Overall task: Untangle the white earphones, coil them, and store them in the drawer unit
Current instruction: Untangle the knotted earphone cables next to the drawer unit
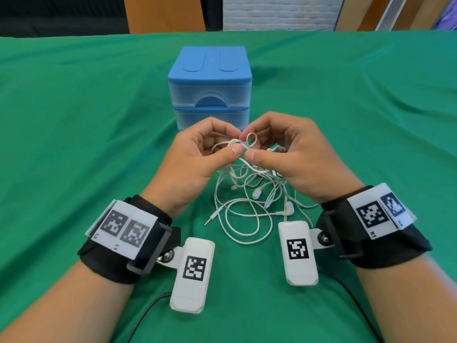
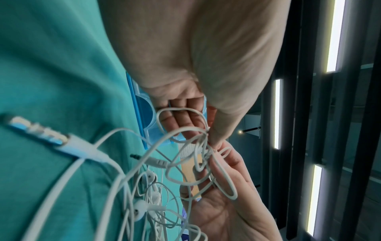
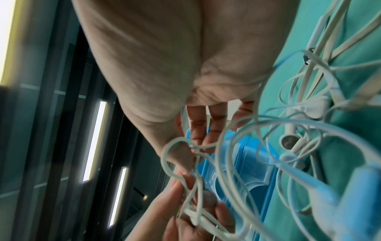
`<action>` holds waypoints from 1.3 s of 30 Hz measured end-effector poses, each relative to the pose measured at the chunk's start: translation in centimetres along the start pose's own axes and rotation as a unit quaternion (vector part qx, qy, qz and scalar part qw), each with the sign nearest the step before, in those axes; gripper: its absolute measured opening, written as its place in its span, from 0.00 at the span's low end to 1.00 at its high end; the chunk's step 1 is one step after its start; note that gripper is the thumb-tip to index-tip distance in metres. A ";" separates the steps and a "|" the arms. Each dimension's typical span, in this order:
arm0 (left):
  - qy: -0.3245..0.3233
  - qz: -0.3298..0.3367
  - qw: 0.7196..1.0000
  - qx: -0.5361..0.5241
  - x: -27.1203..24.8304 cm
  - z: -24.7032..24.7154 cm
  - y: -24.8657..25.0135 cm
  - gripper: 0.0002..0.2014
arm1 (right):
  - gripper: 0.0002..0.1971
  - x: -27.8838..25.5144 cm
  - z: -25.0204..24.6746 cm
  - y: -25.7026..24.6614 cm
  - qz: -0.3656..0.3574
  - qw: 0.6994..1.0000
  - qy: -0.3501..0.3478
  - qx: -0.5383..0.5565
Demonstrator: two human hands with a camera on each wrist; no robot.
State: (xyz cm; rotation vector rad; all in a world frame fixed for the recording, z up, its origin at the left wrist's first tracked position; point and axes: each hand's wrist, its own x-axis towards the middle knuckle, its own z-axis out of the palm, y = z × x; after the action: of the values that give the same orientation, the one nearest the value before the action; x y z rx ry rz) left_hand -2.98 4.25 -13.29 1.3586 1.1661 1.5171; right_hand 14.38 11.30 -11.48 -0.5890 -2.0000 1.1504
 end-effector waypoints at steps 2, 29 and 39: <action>-0.002 -0.004 1.000 0.001 0.0 0.0 0.0 0.08 | 0.07 0.1 0.0 0.2 0.001 1.000 0.009 0.000; 0.019 0.083 0.968 0.238 1.4 0.5 -1.0 0.07 | 0.06 0.7 0.4 1.6 0.048 0.989 0.121 0.068; -0.004 0.037 0.987 0.157 1.3 -0.1 -2.0 0.06 | 0.05 0.4 0.3 1.8 0.052 0.994 0.077 0.066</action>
State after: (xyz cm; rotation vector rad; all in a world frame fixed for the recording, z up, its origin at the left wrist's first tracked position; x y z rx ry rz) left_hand -3.33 6.02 -14.82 1.6283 1.4075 1.4176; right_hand 13.96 12.33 -12.95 -0.6978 -1.7668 1.2498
